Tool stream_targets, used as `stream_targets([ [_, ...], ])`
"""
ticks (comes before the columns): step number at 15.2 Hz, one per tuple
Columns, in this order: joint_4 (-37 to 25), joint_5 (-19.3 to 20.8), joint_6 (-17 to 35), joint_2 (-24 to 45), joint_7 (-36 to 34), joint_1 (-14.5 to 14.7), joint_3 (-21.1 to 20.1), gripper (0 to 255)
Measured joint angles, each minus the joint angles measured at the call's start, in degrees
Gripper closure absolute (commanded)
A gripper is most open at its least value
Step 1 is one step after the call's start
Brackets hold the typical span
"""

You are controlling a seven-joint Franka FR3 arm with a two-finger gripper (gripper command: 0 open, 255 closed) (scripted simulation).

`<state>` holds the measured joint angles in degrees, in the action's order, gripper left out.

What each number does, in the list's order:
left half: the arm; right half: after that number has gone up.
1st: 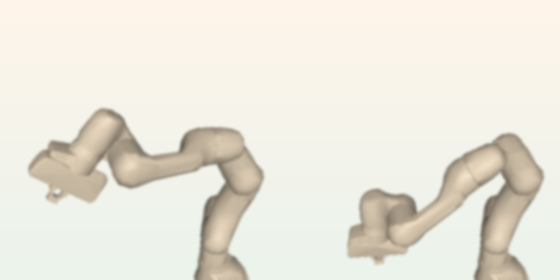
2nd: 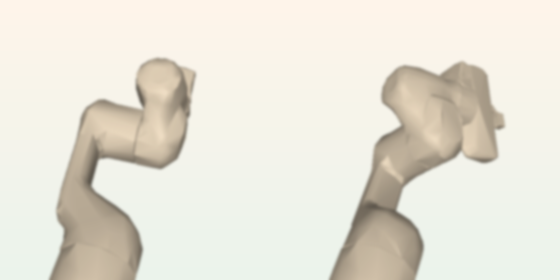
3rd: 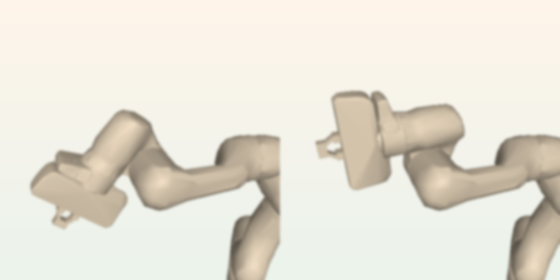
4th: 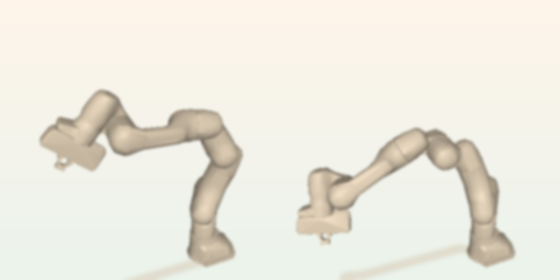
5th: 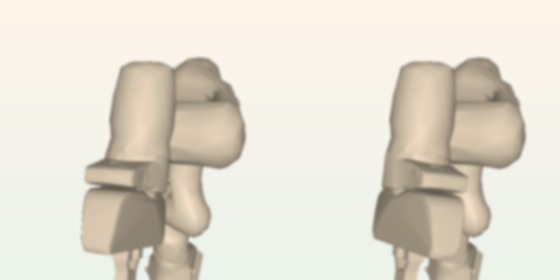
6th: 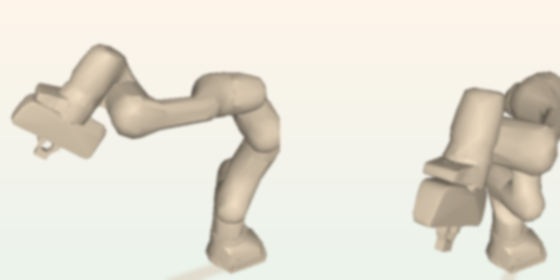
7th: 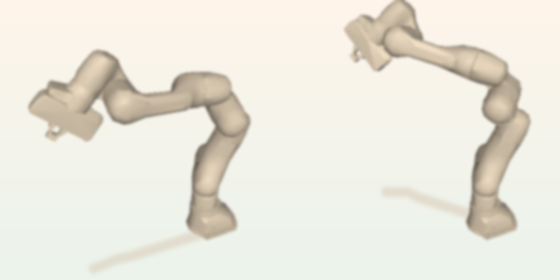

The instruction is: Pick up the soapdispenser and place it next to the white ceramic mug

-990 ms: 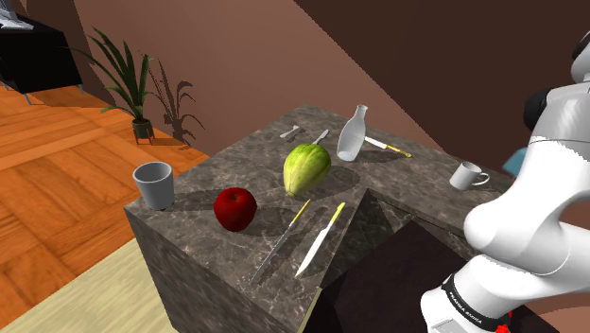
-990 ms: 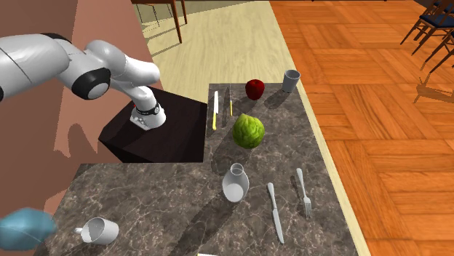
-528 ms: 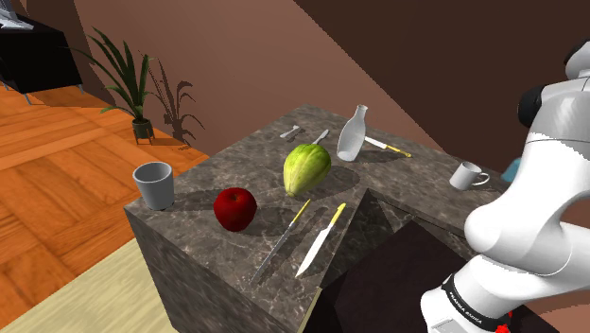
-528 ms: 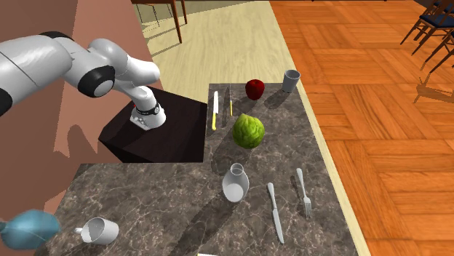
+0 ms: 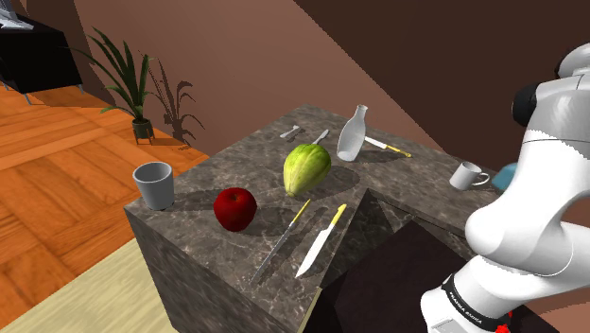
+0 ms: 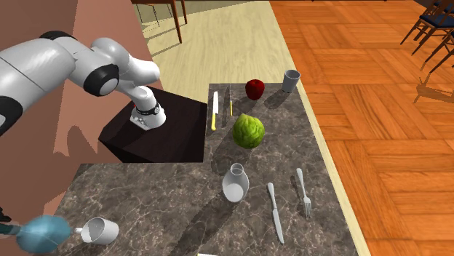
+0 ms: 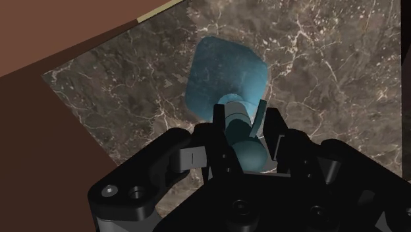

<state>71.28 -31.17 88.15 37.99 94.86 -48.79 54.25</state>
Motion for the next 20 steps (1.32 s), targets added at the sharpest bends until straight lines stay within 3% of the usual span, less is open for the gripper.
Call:
stream_targets([
  [8,5.80,-0.72,5.59,0.72,1.26,1.61,-0.31,255],
  [14,6.59,-0.82,6.36,0.80,1.40,1.86,-0.36,255],
  [15,6.59,-0.83,6.36,0.80,1.40,1.86,-0.36,0],
  [20,6.57,-0.83,6.36,0.79,1.40,1.85,-0.36,0],
])
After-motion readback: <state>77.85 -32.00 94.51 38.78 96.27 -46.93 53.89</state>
